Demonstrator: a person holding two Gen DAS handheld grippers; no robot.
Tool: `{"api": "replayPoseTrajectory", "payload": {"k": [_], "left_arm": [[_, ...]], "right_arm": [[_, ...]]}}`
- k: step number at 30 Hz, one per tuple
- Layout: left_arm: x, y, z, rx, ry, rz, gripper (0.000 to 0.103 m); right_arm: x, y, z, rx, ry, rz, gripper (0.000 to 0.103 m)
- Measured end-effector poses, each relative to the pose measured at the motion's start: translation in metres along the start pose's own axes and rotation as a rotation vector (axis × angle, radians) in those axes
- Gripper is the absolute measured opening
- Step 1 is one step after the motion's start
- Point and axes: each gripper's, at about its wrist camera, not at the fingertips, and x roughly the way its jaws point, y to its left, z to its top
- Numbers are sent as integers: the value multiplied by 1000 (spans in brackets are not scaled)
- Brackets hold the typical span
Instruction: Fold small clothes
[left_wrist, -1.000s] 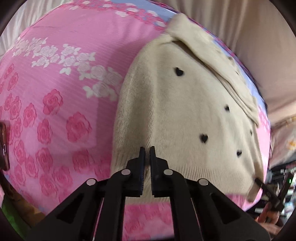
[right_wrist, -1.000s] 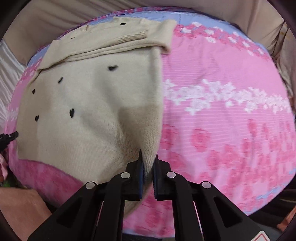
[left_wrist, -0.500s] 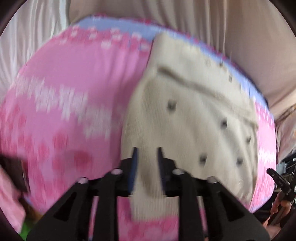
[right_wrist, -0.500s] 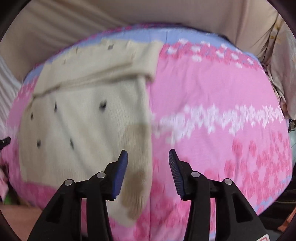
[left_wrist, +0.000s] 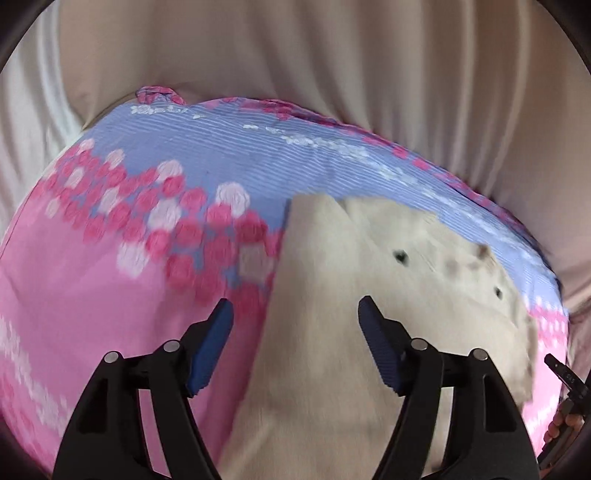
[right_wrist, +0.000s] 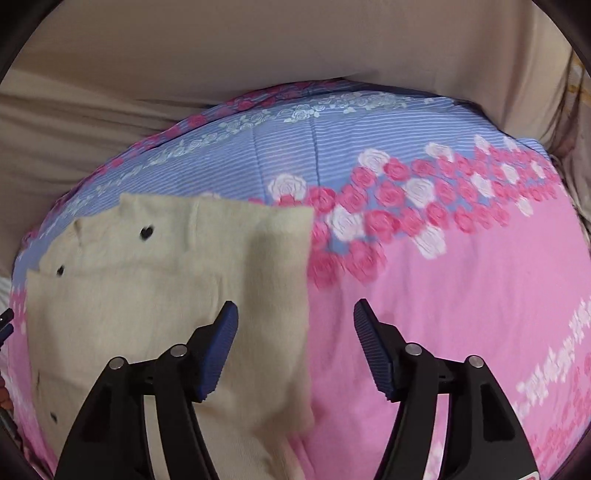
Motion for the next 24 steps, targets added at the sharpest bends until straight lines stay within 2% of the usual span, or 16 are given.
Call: {"api": "replayPoseTrajectory", "payload": {"k": [3, 4, 5, 6, 7, 8, 11, 13, 15, 17, 18, 19, 20, 21, 22, 24], "left_arm": [[37, 1, 19, -10, 80, -24, 67], [51, 0, 25, 1, 93, -25, 60], [58, -1, 29, 15, 93, -27, 48], [64, -2, 31, 25, 96, -38, 16], [68, -3, 33, 28, 99, -50, 9], [63, -5, 36, 33, 61, -59, 8], [36, -15, 45, 84, -65, -71, 7], [31, -16, 52, 68, -94, -70, 7], [45, -18, 55, 64, -77, -16, 9], [74, -20, 47, 91, 3, 61, 12], [79, -21, 43, 99, 16, 83, 15], [74, -20, 38, 103, -10, 98, 18], [64, -20, 33, 107, -31, 93, 22], [55, -19, 30, 108, -38, 89, 33], [48, -18, 27, 108, -42, 86, 41], [31, -14, 19, 107, -49, 69, 48]], "right_arm": [[39, 6, 23, 26, 43, 20, 66], [51, 9, 29, 29, 56, 29, 66], [59, 12, 33, 28, 66, 39, 48], [66, 16, 36, 27, 73, 60, 29], [67, 21, 39, 9, 62, 82, 14], [58, 30, 42, -33, 10, 78, 12], [14, 47, 55, -117, -172, 81, 11], [-1, 49, 62, -114, -242, 74, 11], [24, 48, 69, -123, -194, 15, 13], [70, 41, 65, -146, -37, -68, 16], [76, 38, 60, -132, -15, -67, 17], [63, 37, 57, -107, -58, -54, 21], [50, 38, 55, -93, -88, -49, 32], [33, 38, 51, -80, -120, -40, 38], [21, 38, 47, -71, -144, -28, 43], [1, 35, 33, -67, -166, -8, 47]]}}
